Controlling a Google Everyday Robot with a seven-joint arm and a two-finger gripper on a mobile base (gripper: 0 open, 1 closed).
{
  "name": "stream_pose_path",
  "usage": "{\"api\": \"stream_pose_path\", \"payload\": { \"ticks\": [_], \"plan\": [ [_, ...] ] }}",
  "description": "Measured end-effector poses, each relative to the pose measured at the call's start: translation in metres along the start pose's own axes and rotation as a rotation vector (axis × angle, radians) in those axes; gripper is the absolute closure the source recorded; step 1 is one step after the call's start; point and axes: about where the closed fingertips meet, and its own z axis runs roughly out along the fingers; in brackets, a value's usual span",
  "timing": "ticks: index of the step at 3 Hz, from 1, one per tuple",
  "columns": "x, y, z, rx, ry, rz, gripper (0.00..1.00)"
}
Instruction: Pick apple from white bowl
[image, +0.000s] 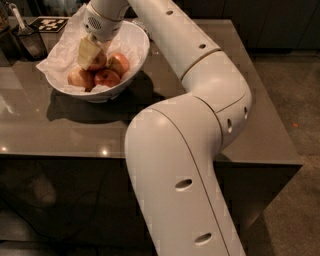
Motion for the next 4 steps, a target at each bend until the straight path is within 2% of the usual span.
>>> {"api": "stream_pose_path", "payload": {
  "ticks": [2,3,4],
  "plan": [
    [-0.037,0.028,-0.045,-0.003,-0.091,-0.022,1.00],
    [-0.054,0.048,-0.068,-0.036,-0.152,-0.074,1.00],
    [-0.057,0.046,-0.064,-0.034,-0.159,-0.070,1.00]
  ]
}}
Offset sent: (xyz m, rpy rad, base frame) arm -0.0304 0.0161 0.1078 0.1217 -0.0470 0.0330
